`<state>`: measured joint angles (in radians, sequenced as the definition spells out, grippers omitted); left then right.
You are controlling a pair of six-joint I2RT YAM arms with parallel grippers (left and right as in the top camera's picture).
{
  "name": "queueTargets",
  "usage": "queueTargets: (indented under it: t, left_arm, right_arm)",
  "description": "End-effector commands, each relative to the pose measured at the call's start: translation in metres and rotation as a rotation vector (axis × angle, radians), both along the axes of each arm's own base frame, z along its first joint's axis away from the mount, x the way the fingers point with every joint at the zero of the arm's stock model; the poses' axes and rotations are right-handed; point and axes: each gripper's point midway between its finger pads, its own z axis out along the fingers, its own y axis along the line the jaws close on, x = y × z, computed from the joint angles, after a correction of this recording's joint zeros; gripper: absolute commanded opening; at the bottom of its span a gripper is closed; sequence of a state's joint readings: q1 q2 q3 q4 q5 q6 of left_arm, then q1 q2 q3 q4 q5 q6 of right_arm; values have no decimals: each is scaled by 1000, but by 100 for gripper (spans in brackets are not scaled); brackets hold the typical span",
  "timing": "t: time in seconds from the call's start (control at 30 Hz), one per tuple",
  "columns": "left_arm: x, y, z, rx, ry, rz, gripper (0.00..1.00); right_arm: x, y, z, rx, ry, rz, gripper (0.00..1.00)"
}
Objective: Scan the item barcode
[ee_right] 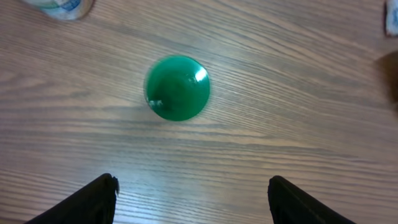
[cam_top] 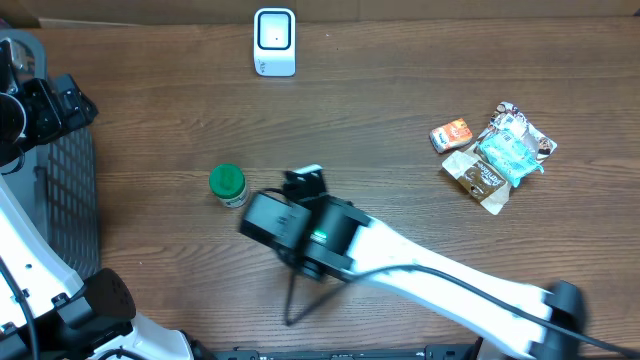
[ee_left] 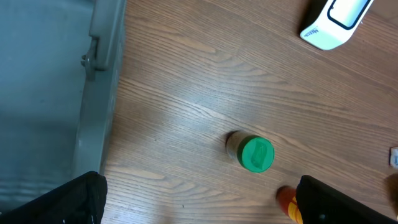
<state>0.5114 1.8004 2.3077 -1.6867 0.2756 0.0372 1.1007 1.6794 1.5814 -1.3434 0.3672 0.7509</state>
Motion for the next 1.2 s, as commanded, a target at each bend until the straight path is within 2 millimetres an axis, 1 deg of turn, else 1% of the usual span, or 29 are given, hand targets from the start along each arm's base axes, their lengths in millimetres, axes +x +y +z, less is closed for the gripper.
queueTargets:
  t: [0.0,0.1,0.17,0.23,0.4,0.43,0.47,0.5,0.6,0.7,0.87,0.97,1.07,1.13,1.17]
  left_arm:
    - [1,0,-3,2,7,-19,100]
    - [1,0,-3,2,7,-19,100]
    - [1,0,-3,2,7,-19,100]
    - [1,0,-3,2,7,-19,99]
    - [1,0,-3,2,7,-19,100]
    - [1,0,-3,2,7,-19,100]
    - [1,0,-3,2,7,-19,99]
    - [1,0,-3,2,7,-19,100]
    - [1,0,-3,2,7,-19,99]
    - [1,0,-3,2,7,-19,99]
    - [1,0,-3,2,7,-19,100]
    - [1,0,-3,2,7,-19,100]
    - [1,0,-3,2,7,-19,99]
    - [1,0,-3,2,7,-19,100]
    - [1,0,-3,2,7,-19,100]
  right_arm:
    - [-3,-21,14,166,-12,-57,76]
    - [-4,-25,14,372,12,-41,77]
    - [-1,-32,15,503,28,-67,79]
    - [4,-42,11,641,76,-106,79]
    - [19,-54,-4,949,275,-173,79]
    - [22,-58,-8,989,315,-205,79]
    - [25,-65,-15,1026,373,-279,77]
    - [28,-68,-19,1048,412,-322,74]
    - [34,-71,-28,1100,514,-394,73]
    - [37,-66,-40,1122,613,-444,74]
    - [35,-59,-78,1074,771,-563,75]
    - [37,-49,-88,1097,840,-568,76]
    - [41,-39,-86,1137,861,-533,79]
    - [42,-35,-86,1138,869,-543,90]
    - [41,-33,-88,1131,877,-566,93]
